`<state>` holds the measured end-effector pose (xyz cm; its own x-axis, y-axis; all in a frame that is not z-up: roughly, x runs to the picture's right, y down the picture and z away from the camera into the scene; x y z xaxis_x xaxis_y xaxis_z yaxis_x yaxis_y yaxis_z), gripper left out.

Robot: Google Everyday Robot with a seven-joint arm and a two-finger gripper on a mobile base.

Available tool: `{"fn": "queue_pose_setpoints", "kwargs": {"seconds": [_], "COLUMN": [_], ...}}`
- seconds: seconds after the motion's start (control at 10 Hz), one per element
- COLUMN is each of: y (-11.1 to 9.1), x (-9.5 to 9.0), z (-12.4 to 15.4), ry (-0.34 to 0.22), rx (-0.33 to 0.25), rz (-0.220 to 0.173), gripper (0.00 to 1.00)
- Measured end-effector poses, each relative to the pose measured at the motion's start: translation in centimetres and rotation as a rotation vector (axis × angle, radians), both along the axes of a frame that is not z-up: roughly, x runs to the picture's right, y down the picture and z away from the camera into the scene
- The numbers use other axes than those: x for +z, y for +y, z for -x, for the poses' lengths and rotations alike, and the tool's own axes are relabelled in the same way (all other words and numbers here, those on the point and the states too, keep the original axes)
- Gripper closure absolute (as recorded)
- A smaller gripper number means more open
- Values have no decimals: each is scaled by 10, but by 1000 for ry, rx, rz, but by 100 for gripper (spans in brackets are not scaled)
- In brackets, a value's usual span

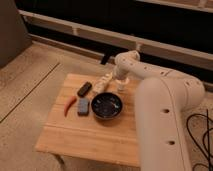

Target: Place the ceramic cup in the ceramic bowl

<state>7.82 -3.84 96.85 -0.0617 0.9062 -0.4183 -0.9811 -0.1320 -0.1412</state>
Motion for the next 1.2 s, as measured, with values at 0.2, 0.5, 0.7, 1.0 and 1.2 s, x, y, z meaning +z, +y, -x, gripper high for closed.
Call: {"fn": "queue_pose_setpoints", "kwargs": {"seconds": [0.2, 0.5, 0.7, 1.0, 1.2], "y": [-4, -34, -70, -89, -85], "x": [5, -7, -35, -81, -109], "z": [-6, -11, -8, 19, 44], "ry": [11, 34, 39, 7, -36], "rx": [-11, -37, -67, -83, -61], "rz": [-1, -75, -174, -258, -276], "gripper": [91, 100, 100, 100, 100]}}
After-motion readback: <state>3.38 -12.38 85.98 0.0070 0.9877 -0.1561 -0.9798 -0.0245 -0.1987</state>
